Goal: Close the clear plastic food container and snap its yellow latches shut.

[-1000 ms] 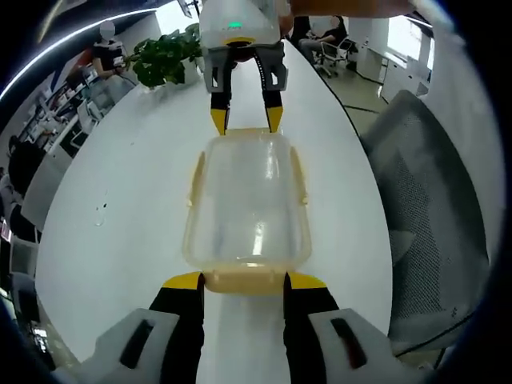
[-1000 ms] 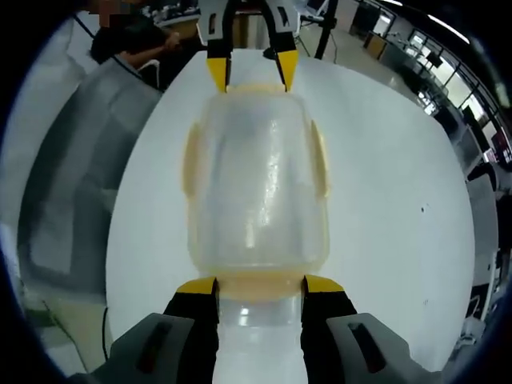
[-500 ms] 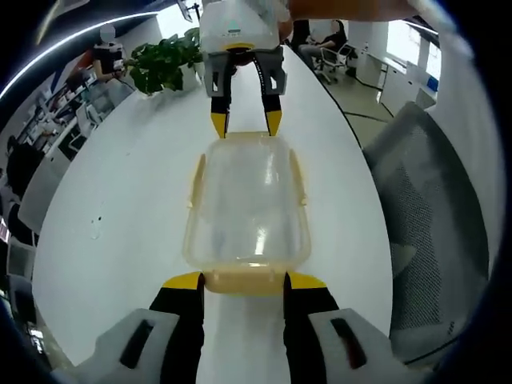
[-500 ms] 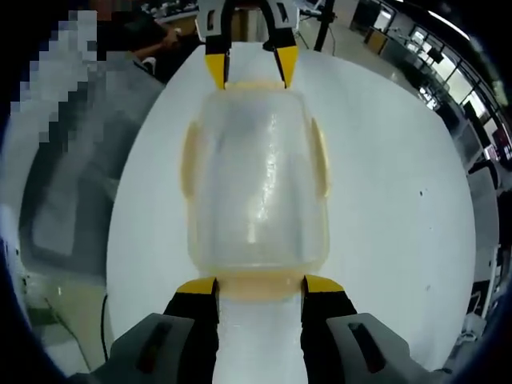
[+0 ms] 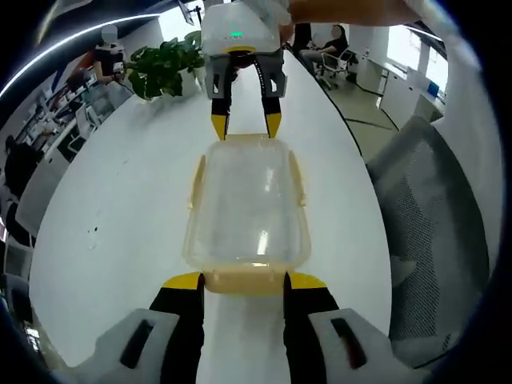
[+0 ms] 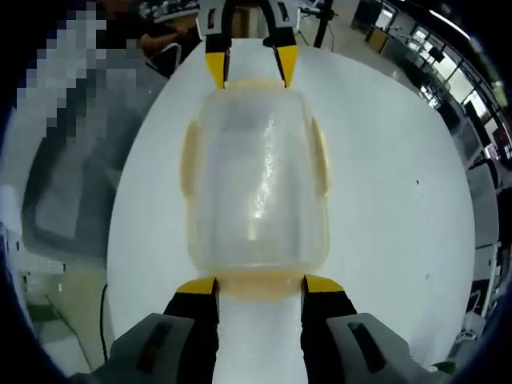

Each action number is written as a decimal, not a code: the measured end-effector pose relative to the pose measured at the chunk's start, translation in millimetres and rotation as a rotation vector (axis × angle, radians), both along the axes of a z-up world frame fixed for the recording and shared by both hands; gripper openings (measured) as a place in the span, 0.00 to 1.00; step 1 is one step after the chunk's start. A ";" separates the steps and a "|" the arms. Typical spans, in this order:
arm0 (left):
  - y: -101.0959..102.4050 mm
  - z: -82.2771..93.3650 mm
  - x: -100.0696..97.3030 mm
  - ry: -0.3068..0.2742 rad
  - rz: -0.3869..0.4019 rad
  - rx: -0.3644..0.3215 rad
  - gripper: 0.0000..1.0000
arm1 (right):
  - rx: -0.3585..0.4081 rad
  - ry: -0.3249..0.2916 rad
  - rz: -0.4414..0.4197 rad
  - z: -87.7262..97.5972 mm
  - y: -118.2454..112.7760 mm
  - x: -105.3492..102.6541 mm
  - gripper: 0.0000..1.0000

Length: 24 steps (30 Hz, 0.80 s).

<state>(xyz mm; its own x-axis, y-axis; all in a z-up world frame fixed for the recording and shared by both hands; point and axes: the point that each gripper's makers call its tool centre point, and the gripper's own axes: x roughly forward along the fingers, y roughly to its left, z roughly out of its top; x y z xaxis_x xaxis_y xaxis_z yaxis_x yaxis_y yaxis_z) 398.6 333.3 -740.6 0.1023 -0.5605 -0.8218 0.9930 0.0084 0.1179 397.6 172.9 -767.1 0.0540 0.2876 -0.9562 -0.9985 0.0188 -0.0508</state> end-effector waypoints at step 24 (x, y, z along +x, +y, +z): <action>-20.2 -23.5 -2.1 0.039 -0.008 0.015 0.37 | -0.033 0.060 -0.007 -15.1 -21.3 -6.7 0.38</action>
